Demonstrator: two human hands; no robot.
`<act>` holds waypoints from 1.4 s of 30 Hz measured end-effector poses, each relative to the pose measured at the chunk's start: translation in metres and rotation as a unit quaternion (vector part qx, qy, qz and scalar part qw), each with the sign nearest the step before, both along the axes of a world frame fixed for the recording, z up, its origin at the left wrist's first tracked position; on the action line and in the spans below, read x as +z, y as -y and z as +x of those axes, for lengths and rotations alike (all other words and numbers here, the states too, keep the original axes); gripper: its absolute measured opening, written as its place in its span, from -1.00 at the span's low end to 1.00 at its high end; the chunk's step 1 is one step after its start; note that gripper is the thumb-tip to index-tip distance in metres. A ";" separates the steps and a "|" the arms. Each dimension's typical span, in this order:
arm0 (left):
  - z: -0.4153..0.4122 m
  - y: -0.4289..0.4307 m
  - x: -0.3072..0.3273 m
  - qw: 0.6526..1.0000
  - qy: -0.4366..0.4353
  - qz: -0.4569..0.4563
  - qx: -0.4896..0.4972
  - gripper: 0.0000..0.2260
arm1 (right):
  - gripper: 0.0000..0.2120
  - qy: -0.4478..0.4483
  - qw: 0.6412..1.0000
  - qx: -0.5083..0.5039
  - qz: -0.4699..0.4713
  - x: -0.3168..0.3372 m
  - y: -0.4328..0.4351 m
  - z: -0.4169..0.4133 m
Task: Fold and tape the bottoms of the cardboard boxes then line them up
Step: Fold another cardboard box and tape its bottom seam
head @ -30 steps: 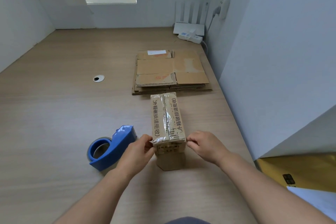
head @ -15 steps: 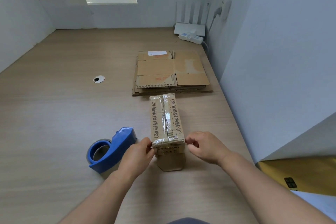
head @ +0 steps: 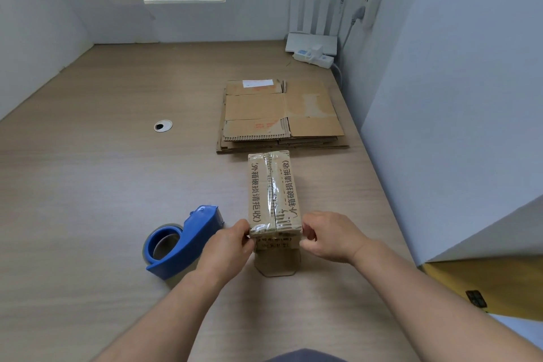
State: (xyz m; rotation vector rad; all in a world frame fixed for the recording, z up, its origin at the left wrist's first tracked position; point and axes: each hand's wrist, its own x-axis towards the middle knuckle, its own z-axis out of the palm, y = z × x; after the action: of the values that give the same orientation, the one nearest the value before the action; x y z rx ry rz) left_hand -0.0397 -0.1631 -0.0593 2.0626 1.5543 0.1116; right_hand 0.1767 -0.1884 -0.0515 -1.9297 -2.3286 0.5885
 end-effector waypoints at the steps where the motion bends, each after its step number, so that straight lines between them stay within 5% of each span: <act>1: -0.001 -0.001 0.000 1.000 -0.001 0.001 0.001 -0.94 | -0.88 -0.012 1.000 -0.002 -0.018 0.003 -0.001 0.002; 8: -0.001 -0.002 -0.001 1.000 -0.017 0.011 -0.013 -0.93 | -0.75 -0.032 0.999 0.023 -0.009 -0.005 -0.009 0.009; 17: 0.003 -0.002 0.000 1.000 -0.012 0.028 -0.004 -0.91 | -0.75 -0.002 0.954 0.046 0.296 -0.042 -0.001 0.001; 20: 0.003 0.003 -0.002 0.999 -0.007 0.033 0.010 -0.93 | -0.71 -0.004 0.956 0.034 0.292 -0.046 0.001 0.002; 22: 0.000 0.005 -0.003 1.000 0.000 0.017 0.021 -0.95 | -0.52 0.001 0.974 0.010 0.227 -0.033 0.002 0.003; 25: -0.009 0.003 0.000 0.999 0.000 -0.042 0.018 -0.63 | -0.08 0.044 0.990 -0.042 0.127 -0.020 0.007 0.012; 27: -0.013 0.000 0.004 0.998 -0.014 -0.064 0.010 -0.47 | -0.03 0.054 0.990 -0.051 0.118 -0.015 0.005 0.016; 33: -0.003 -0.018 0.024 0.986 0.133 -0.071 0.070 -0.61 | -0.32 -0.059 0.955 -0.074 0.282 -0.004 -0.010 0.003; 39: 0.017 -0.034 0.029 0.979 0.148 -0.085 0.112 -0.43 | -0.75 -0.180 0.976 -0.105 0.071 -0.005 -0.020 -0.005; 42: 0.022 -0.036 0.021 0.984 0.137 -0.077 0.079 -0.58 | -0.81 -0.301 0.930 -0.211 0.003 -0.011 -0.018 0.000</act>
State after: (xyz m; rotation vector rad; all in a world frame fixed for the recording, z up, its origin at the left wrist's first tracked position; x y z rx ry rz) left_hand -0.0173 -0.1275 -0.0380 1.7230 1.5034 0.3107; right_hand 0.1763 -0.1701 -0.0625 -1.8179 -1.4930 0.9510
